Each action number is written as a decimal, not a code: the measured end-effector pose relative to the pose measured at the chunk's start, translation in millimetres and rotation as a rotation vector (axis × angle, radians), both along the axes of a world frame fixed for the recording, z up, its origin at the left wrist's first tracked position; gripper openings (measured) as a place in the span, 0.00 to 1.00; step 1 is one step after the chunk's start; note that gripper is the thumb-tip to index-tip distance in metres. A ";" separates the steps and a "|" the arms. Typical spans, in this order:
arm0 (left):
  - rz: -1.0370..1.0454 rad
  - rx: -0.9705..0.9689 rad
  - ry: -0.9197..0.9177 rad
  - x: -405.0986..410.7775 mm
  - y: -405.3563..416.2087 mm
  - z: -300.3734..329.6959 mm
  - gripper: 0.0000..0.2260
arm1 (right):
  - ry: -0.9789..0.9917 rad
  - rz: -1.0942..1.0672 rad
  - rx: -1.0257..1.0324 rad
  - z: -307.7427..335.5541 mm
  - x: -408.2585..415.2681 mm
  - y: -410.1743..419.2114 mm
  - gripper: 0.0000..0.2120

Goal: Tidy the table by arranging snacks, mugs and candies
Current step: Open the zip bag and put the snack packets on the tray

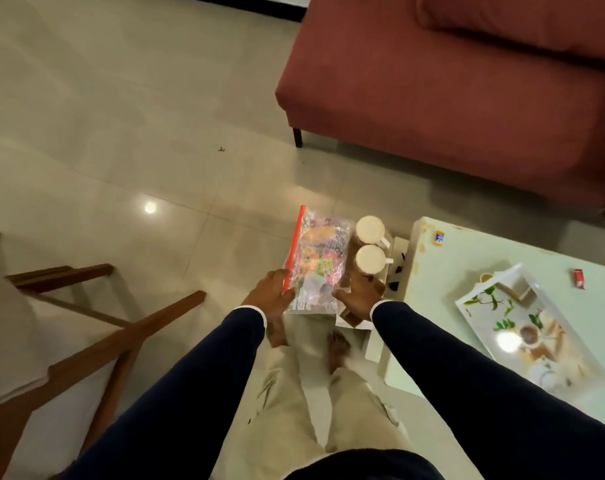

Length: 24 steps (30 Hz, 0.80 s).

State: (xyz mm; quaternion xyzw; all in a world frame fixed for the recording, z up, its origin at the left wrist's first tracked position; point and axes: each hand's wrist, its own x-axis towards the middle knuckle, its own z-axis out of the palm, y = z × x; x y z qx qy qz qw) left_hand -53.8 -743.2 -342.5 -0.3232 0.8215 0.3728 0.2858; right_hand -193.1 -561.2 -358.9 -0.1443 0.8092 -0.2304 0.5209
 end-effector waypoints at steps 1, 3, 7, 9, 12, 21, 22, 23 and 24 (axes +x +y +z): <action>0.007 0.026 0.005 -8.3 -4.5 -11.2 0.24 | -0.035 -0.056 0.020 -9.7 -0.6 -3.7 0.32; 0.021 0.091 -0.007 -23.0 -16.6 -39.4 0.23 | -0.069 -0.153 0.050 -34.5 -0.3 -14.0 0.31; 0.127 0.162 0.043 -38.0 -36.2 -88.3 0.17 | -0.096 -0.366 0.080 -66.0 7.5 -37.7 0.32; 0.228 0.183 0.088 -39.4 -44.7 -109.9 0.12 | -0.114 -0.499 0.075 -81.5 11.3 -52.2 0.31; 0.294 0.316 0.077 -41.0 -48.8 -131.3 0.13 | -0.115 -0.694 0.072 -105.6 14.1 -67.5 0.31; 0.531 0.462 0.065 -39.2 -58.9 -118.9 0.18 | -0.110 -0.808 0.027 -101.1 9.7 -83.4 0.15; 0.529 0.447 0.081 -35.6 -60.3 -108.7 0.17 | -0.132 -0.809 -0.011 -88.6 10.5 -81.1 0.16; 0.528 0.440 0.093 -31.7 -61.3 -101.3 0.17 | -0.153 -0.810 -0.046 -79.1 11.4 -78.5 0.21; 0.525 0.434 0.105 -27.1 -61.7 -94.0 0.16 | -0.163 -0.823 -0.078 -70.1 12.1 -75.6 0.27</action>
